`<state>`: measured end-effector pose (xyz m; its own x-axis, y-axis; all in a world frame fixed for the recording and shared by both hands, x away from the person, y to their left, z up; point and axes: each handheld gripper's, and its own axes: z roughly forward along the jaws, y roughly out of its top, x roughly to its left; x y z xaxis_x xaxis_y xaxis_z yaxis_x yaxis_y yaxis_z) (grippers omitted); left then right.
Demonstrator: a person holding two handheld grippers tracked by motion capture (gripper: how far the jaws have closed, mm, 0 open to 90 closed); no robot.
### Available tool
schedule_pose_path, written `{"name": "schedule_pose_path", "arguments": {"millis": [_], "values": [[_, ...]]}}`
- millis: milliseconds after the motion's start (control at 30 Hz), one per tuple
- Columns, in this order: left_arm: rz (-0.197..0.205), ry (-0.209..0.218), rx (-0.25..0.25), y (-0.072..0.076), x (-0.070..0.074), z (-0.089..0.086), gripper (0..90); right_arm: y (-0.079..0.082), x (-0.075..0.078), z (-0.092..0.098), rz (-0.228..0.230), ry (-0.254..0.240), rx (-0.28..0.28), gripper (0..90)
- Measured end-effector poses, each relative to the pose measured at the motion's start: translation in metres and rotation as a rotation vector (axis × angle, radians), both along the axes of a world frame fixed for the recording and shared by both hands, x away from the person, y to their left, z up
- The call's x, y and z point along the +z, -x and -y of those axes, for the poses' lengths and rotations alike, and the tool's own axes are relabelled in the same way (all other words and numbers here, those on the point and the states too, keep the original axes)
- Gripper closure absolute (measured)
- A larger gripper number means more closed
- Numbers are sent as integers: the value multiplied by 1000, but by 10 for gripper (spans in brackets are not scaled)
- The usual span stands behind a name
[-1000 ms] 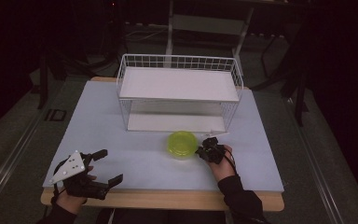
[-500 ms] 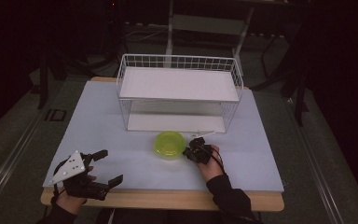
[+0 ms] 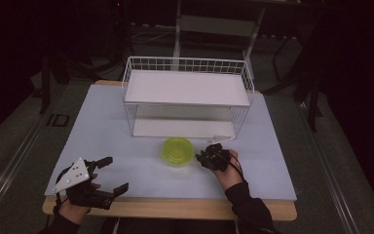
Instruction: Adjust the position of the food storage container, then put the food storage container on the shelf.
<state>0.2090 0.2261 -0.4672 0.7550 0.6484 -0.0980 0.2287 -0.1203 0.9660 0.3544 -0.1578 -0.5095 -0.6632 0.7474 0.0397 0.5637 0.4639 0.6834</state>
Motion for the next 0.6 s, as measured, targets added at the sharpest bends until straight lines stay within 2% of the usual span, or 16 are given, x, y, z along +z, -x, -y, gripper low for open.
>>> {"name": "schedule_pose_path", "arguments": {"millis": [100, 133, 167, 300, 333, 367, 400, 533, 600], "values": [[-4, 0, -2, -1, 0, 1, 13, 6, 6, 11, 16, -4, 2, 589], [-4, 0, -2, -1, 0, 1, 12, 6, 6, 11, 16, -4, 2, 589], [-4, 0, -3, -1, 0, 1, 13, 11, 10, 18, 25, -10, 10, 515], [2, 1, -11, -1, 0, 1, 13, 20, 16, 25, 52, -11, 8, 501], [7, -5, -26, -1, 0, 3, 13, 20, 16, 25, 52, -11, 8, 476], [7, -7, -33, -1, 0, 4, 13, 35, 27, 32, 74, -31, 29, 327], [5, -3, -44, -1, -1, 6, 13, 39, 30, 34, 74, -49, 40, 285], [4, -8, -79, -3, -1, 13, 13, 56, 41, 36, 91, -83, 104, 186], [-26, -4, -106, -4, -1, 18, 13, 62, 46, 36, 104, -108, 117, 148]]}}
